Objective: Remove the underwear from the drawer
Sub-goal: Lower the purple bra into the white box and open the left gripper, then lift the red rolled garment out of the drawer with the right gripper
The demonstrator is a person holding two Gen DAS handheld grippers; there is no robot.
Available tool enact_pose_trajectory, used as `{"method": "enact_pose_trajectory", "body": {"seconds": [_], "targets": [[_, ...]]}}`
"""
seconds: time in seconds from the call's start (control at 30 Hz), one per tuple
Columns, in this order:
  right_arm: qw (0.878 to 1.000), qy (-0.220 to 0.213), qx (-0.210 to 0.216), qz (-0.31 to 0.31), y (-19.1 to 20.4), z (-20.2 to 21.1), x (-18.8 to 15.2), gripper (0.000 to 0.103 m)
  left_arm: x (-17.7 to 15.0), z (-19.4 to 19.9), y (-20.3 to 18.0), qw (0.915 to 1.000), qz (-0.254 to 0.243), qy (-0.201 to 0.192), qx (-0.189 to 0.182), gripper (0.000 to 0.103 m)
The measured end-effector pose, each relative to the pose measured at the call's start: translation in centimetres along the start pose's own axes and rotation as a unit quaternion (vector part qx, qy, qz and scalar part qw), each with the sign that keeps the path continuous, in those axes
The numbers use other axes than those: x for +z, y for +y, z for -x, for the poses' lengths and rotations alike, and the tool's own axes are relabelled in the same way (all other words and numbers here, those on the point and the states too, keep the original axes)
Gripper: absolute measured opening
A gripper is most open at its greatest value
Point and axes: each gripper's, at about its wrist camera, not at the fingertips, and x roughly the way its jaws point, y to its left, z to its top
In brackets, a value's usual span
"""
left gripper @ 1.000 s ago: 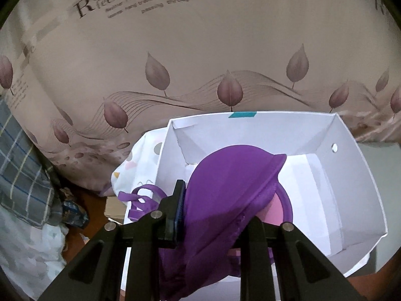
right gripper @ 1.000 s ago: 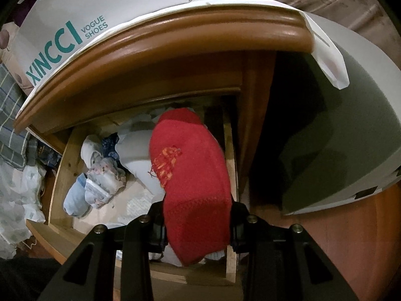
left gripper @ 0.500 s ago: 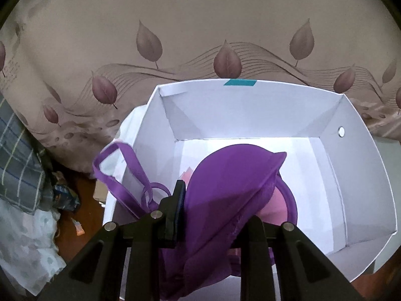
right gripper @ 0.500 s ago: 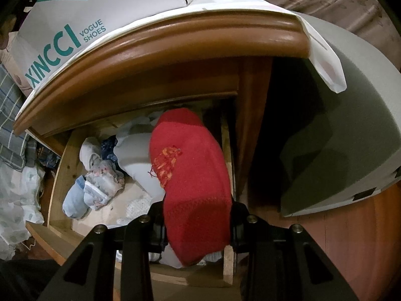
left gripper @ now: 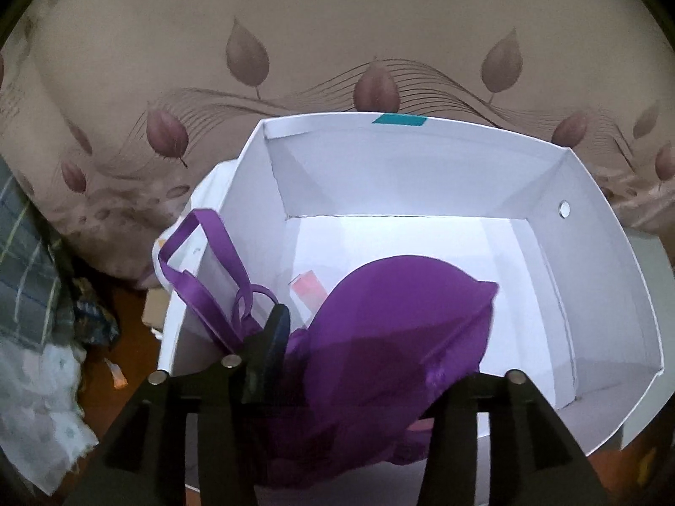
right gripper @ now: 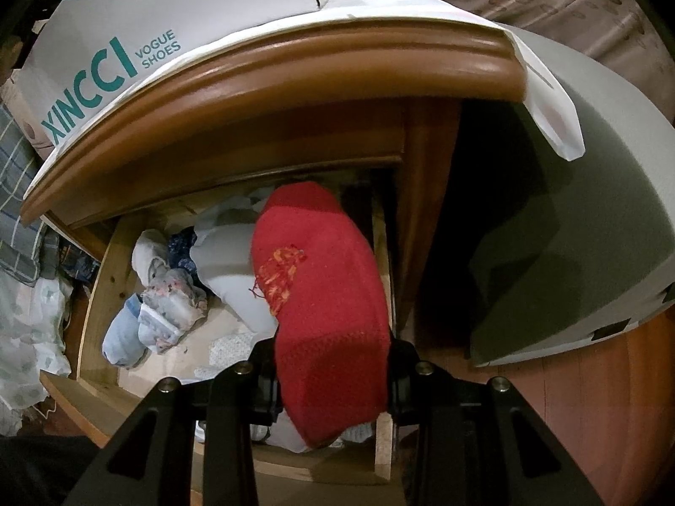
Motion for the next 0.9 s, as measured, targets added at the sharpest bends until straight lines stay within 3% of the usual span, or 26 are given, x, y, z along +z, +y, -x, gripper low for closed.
{"method": "enact_pose_trajectory", "body": {"seconds": [0.03, 0.3, 0.73, 0.9], "targets": [[1.000, 0.000, 0.000, -0.001, 0.0, 0.0, 0.0, 0.035, 0.0, 0.1, -0.2, 1.0000, -0.004, -0.002, 0.003, 0.056], [1.000, -0.001, -0.002, 0.005, 0.1, 0.1, 0.0, 0.035, 0.1, 3.2, 0.0, 0.9992, 0.004, -0.037, -0.015, 0.075], [1.000, 0.000, -0.005, 0.009, 0.2, 0.0, 0.0, 0.035, -1.5, 9.2, 0.5, 0.9950, -0.007, -0.092, -0.038, 0.087], [1.000, 0.003, -0.003, 0.006, 0.0, -0.1, -0.1, 0.035, -3.9, 11.2, 1.7, 0.9941, 0.006, -0.108, -0.012, 0.087]]}}
